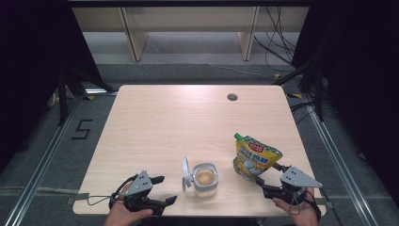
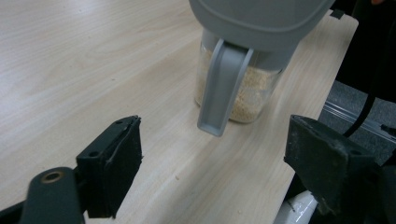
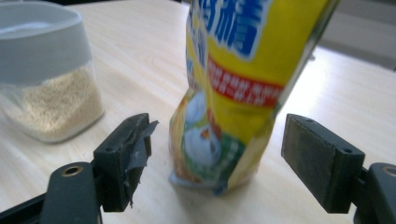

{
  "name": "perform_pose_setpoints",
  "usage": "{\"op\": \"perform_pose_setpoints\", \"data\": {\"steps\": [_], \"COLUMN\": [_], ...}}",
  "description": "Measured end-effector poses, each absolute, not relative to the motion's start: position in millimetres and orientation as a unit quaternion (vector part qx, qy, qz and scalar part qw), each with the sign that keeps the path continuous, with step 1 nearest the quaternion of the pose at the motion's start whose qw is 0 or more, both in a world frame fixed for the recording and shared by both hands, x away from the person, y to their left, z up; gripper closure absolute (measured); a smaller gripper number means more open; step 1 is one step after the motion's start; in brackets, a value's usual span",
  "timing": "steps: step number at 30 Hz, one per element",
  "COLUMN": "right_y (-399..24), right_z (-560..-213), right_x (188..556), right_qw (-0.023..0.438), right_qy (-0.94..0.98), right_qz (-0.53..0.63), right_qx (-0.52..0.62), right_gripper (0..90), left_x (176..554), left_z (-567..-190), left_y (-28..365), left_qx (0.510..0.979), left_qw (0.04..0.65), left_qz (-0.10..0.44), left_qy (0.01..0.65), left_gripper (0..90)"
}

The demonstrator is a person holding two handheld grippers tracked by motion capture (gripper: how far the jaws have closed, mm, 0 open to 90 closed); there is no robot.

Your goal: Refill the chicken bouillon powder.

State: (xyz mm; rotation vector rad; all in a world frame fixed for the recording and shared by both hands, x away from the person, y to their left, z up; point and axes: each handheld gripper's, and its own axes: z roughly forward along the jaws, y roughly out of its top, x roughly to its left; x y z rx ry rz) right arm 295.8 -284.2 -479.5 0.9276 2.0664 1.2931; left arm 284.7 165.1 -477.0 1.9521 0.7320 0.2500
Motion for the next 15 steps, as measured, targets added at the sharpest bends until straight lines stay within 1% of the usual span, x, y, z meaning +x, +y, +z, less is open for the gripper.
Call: {"op": "perform_pose_setpoints", "data": {"steps": [2,3,5,7,10,11,12,13,15], "right_y": [-286.2,-286.0,-286.8,-289.0,-289.3,-287.8,-289.0,-287.2,-287.5], "right_z": [-481.8,-482.5,-483.5,-483.0,-482.2,-481.8,-481.2,-480.9,-481.6], "right_x": [293.8,293.1,291.0,290.5,286.1,282.6,282.6,278.5,278.5], "right_qw": [0.262,0.252,0.252,0.262,0.268,0.261,0.271,0.257,0.27], "right_qy": [0.766,0.768,0.764,0.769,0.772,0.766,0.767,0.764,0.767], "right_qz": [0.468,0.466,0.461,0.454,0.448,0.449,0.451,0.449,0.448], "right_qx": [0.353,0.36,0.373,0.366,0.363,0.378,0.368,0.386,0.371], "right_gripper": [23.6,23.5,23.1,23.1,23.6,23.6,23.6,23.6,23.5], "left_x": [284.2,284.9,284.9,283.0,280.5,280.1,279.8,279.1,278.0], "left_z": [-471.6,-468.0,-463.3,-457.4,-450.7,-447.9,-446.6,-444.7,-442.6], "left_y": [163.3,163.5,162.4,160.9,159.4,159.3,159.1,159.2,158.4], "left_qx": [0.8,0.803,0.803,0.802,0.806,0.807,0.807,0.809,0.808], "left_qw": [0.506,0.503,0.505,0.507,0.505,0.504,0.506,0.504,0.505], "left_qz": [0.094,0.094,0.095,0.096,0.1,0.101,0.097,0.097,0.101], "left_qy": [0.308,0.305,0.302,0.301,0.293,0.29,0.288,0.288,0.286], "left_gripper": [18.1,18.2,19.2,20.4,24.3,25.6,28.5,30.5,33.6]}}
